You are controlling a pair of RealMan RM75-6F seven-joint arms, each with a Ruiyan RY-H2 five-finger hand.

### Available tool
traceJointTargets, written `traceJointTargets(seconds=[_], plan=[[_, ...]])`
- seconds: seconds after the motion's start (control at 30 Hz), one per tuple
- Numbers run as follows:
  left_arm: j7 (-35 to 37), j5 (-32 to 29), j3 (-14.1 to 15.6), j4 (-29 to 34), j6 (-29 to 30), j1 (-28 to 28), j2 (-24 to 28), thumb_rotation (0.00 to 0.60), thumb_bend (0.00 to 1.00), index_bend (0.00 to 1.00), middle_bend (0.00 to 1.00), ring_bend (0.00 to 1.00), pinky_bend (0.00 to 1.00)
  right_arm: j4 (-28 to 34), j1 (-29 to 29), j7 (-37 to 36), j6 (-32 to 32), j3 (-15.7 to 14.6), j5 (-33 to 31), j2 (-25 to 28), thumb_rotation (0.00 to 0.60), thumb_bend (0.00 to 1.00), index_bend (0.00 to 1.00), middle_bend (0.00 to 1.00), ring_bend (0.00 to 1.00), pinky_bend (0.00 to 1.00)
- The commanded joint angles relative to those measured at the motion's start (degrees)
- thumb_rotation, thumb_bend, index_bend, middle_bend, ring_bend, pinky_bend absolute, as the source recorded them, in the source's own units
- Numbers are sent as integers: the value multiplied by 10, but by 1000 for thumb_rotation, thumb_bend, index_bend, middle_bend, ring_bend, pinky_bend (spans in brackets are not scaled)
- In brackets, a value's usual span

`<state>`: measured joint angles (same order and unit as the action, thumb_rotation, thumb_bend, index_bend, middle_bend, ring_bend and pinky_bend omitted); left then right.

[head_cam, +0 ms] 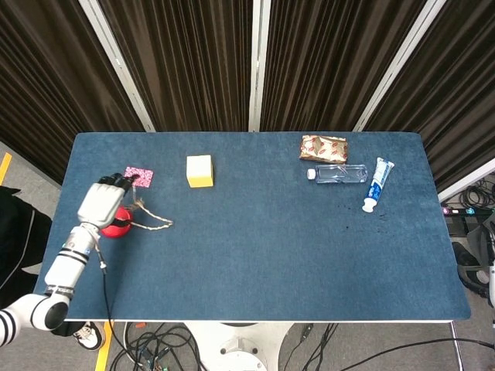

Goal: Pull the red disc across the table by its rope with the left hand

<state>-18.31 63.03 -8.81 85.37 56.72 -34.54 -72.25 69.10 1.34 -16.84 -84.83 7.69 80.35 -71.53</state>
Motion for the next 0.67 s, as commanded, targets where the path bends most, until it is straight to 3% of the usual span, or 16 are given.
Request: traceJointTargets(seconds=[0.03,0.3,0.5,0.67], plan=[[-15,-16,12,24,28,24,31,600,41,4,0,0,85,3,1,4,-1,-1,3,0,600,219,0,0,0,0],[36,62,46,66,167,117,67,600,38,4,0,0,90,16,1,15,-8,-2,9,4,600,218,0,0,0,0],[88,169,92,3,309,205,-2,600,34,8,0,0,91,23,1,19,-12,-6,17,1,600,217,0,0,0,0],[130,205,115,-61,347,244,-49,600,20,10,0,0,91,22,3,26,-9,-11,21,-5,600,215,0,0,0,0]])
